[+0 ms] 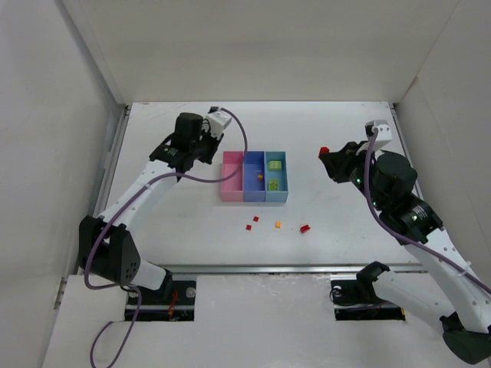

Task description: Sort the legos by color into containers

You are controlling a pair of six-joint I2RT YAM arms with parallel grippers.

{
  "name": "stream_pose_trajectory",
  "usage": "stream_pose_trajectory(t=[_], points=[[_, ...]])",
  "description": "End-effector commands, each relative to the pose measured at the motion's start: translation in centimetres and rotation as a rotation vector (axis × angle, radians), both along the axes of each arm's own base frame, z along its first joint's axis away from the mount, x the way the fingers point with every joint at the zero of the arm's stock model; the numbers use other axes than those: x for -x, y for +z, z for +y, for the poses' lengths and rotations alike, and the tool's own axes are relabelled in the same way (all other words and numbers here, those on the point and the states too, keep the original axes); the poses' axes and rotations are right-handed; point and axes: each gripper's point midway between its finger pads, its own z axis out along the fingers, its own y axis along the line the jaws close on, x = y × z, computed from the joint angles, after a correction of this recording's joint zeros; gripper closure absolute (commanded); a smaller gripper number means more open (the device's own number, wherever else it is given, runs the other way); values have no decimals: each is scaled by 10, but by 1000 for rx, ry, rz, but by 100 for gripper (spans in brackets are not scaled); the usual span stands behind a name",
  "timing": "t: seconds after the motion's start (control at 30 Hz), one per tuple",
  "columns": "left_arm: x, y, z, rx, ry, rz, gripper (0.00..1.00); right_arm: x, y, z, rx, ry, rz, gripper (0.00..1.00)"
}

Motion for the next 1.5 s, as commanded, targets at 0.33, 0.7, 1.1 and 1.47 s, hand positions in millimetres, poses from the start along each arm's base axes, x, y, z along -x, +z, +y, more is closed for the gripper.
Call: stream_pose_trajectory(t=[0.33,0.7,1.1,1.47], points=[[30,-60,-48,-79,-282,141,100,3,8,-4,-22,-8,-27,100],[25,-94,-62,-95,-255,229,84,5,9,-5,-26,-9,-17,100],[29,-86,-68,-84,-254,213,39,7,11,-6,-31,-9,-25,100],[46,47,-98,87,-481,-79,40,14,29,21,-60,142,-45,100]])
